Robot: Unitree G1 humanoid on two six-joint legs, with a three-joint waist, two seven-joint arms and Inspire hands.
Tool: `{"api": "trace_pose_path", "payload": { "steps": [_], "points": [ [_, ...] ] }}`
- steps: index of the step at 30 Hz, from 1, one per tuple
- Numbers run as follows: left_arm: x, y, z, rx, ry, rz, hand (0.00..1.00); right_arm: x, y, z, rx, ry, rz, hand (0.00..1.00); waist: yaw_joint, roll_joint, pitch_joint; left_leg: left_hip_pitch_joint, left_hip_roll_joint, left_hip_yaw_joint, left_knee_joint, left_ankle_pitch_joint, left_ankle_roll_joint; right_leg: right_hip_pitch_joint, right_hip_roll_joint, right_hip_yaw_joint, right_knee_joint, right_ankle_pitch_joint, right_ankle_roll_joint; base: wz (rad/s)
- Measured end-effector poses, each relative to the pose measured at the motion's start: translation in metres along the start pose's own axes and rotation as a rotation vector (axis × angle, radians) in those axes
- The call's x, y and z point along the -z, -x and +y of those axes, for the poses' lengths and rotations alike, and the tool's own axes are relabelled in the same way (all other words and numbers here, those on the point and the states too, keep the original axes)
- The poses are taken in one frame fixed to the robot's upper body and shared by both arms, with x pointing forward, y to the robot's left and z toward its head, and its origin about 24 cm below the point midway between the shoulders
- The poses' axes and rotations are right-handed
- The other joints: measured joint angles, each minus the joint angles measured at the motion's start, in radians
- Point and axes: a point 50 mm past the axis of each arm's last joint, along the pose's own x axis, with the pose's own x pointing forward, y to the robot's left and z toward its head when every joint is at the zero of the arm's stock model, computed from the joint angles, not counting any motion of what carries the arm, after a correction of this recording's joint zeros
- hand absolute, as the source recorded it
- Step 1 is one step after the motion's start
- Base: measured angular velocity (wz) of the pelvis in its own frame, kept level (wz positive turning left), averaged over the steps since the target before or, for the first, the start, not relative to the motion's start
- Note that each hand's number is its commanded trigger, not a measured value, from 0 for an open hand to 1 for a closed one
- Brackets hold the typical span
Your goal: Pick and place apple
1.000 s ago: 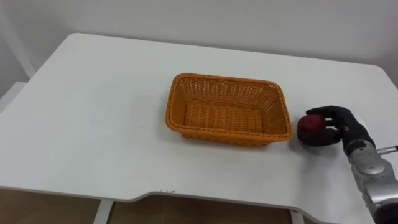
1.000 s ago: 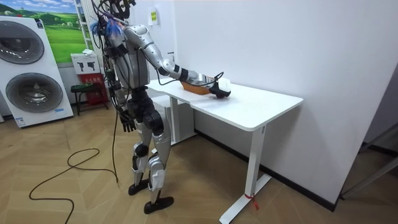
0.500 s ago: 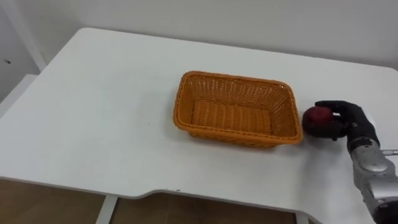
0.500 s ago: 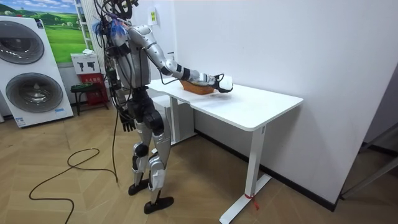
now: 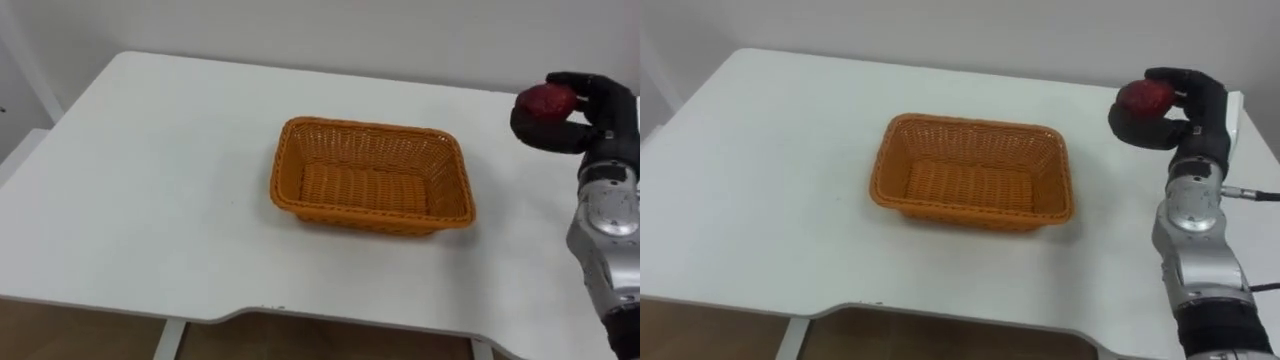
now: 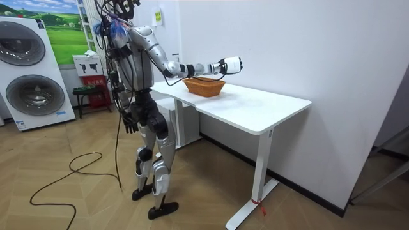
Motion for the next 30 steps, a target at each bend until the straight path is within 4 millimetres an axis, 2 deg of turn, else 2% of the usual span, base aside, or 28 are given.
{"api": "trace_pose_path", "payload": {
  "steps": [2, 5, 8, 10, 16, 22, 24, 25, 26, 27, 29, 30],
  "points": [
    [0.000, 0.000, -0.002, 0.004, -0.013, 0.000, 0.00, -0.005, 0.000, 0.001, 0.001, 0.017, -0.028, 1.00, 0.001, 0.007, -0.0023, 0.000, 0.000, 0.004, -0.007, 0.000, 0.000, -0.007, 0.000, 0.000, 0.002, 0.000, 0.000, -0.06],
    [0.003, 0.000, -0.005, 0.012, -0.011, 0.011, 0.00, -0.025, 0.003, 0.005, -0.005, 0.048, -0.130, 1.00, 0.002, 0.022, -0.0075, -0.002, 0.001, 0.009, -0.009, 0.003, 0.000, -0.023, 0.000, 0.010, 0.014, 0.000, 0.000, -0.09],
    [0.002, 0.000, -0.005, 0.013, -0.014, 0.007, 0.00, -0.039, 0.007, 0.013, -0.032, 0.067, -0.203, 1.00, 0.004, 0.016, -0.0082, -0.004, 0.000, 0.010, -0.011, 0.006, 0.000, -0.028, 0.000, 0.016, 0.014, 0.000, 0.000, -0.01],
    [-0.004, 0.000, -0.006, 0.016, -0.023, -0.011, 0.00, -0.044, 0.011, 0.022, -0.081, 0.068, -0.229, 1.00, 0.004, 0.004, -0.0092, -0.009, 0.000, 0.011, -0.011, 0.006, 0.000, -0.034, 0.000, 0.020, 0.014, 0.000, 0.000, 0.00],
    [-0.009, -0.001, -0.006, 0.018, -0.029, -0.037, 0.00, -0.051, 0.017, 0.035, -0.159, 0.091, -0.272, 1.00, 0.016, -0.015, -0.0099, -0.013, 0.000, 0.012, -0.010, 0.006, 0.000, -0.037, -0.001, 0.022, 0.014, 0.000, 0.000, 0.00],
    [-0.013, -0.001, -0.006, 0.025, -0.029, -0.048, 0.00, -0.050, 0.020, 0.045, -0.261, 0.150, -0.287, 1.00, 0.029, -0.003, -0.0028, -0.016, 0.000, 0.012, -0.008, 0.006, 0.000, -0.038, -0.001, 0.022, 0.014, 0.000, 0.000, 0.00],
    [-0.014, -0.001, -0.006, 0.027, -0.030, -0.049, 0.00, -0.051, 0.021, 0.046, -0.285, 0.153, -0.289, 0.98, 0.030, 0.000, -0.0030, -0.018, 0.000, 0.012, -0.009, 0.006, 0.000, -0.040, -0.001, 0.022, 0.014, 0.000, 0.000, 0.00],
    [-0.014, -0.001, -0.006, 0.027, -0.030, -0.048, 0.00, -0.051, 0.021, 0.047, -0.292, 0.153, -0.291, 0.82, 0.030, 0.000, -0.0031, -0.018, 0.000, 0.012, -0.010, 0.006, 0.000, -0.040, 0.000, 0.022, 0.014, 0.000, 0.000, 0.00],
    [-0.013, -0.001, -0.006, 0.029, -0.030, -0.046, 0.00, -0.052, 0.022, 0.048, -0.302, 0.162, -0.297, 0.72, 0.031, 0.000, -0.0034, -0.019, 0.000, 0.012, -0.011, 0.006, 0.000, -0.042, 0.000, 0.022, 0.014, 0.000, 0.000, 0.00],
    [-0.013, -0.001, -0.006, 0.030, -0.030, -0.047, 0.00, -0.053, 0.022, 0.049, -0.310, 0.182, -0.310, 0.70, 0.031, 0.000, -0.0040, -0.020, 0.000, 0.013, -0.012, 0.006, 0.000, -0.044, 0.000, 0.022, 0.014, 0.000, 0.000, 0.00],
    [-0.014, -0.001, -0.006, 0.032, -0.030, -0.048, 0.00, -0.054, 0.024, 0.051, -0.322, 0.201, -0.323, 0.49, 0.033, 0.001, -0.0048, -0.021, 0.000, 0.014, -0.013, 0.006, 0.000, -0.045, 0.000, 0.023, 0.014, 0.000, 0.000, 0.00],
    [-0.014, -0.001, -0.006, 0.031, -0.030, -0.049, 0.00, -0.055, 0.025, 0.053, -0.333, 0.214, -0.331, 0.25, 0.032, 0.001, -0.0055, -0.021, 0.000, 0.014, -0.012, 0.006, 0.000, -0.045, 0.000, 0.023, 0.014, 0.000, 0.000, 0.00]
  ]
}}
